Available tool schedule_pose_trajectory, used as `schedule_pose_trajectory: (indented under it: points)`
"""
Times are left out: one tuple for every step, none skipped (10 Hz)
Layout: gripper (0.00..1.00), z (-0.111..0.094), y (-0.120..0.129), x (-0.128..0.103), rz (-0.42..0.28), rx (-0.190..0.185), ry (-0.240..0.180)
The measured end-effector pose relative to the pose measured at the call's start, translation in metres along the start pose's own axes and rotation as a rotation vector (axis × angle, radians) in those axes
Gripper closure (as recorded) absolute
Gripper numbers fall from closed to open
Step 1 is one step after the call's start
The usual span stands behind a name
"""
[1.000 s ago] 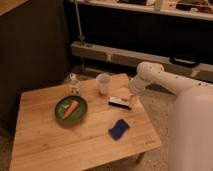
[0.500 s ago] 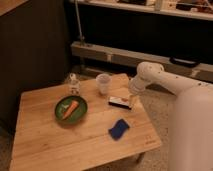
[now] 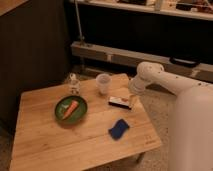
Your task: Place the white sponge in the ceramic bowl
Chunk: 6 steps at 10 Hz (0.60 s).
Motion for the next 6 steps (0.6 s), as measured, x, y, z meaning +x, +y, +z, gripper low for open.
schedule_pose_trajectory:
  points:
    - [0.20, 0.000, 0.000, 0.000, 0.000, 0.000, 0.000]
    - [0.20, 0.000, 0.000, 0.000, 0.000, 0.000, 0.000]
    - [0.20, 0.000, 0.000, 0.000, -0.001, -0.001, 0.000]
    - [0.20, -0.001, 0.001, -0.001, -0.005, -0.002, 0.003]
    - [0.20, -0.005, 0.005, -0.002, -0.028, -0.004, 0.017]
    - [0.20, -0.012, 0.016, -0.007, -0.061, -0.012, 0.046]
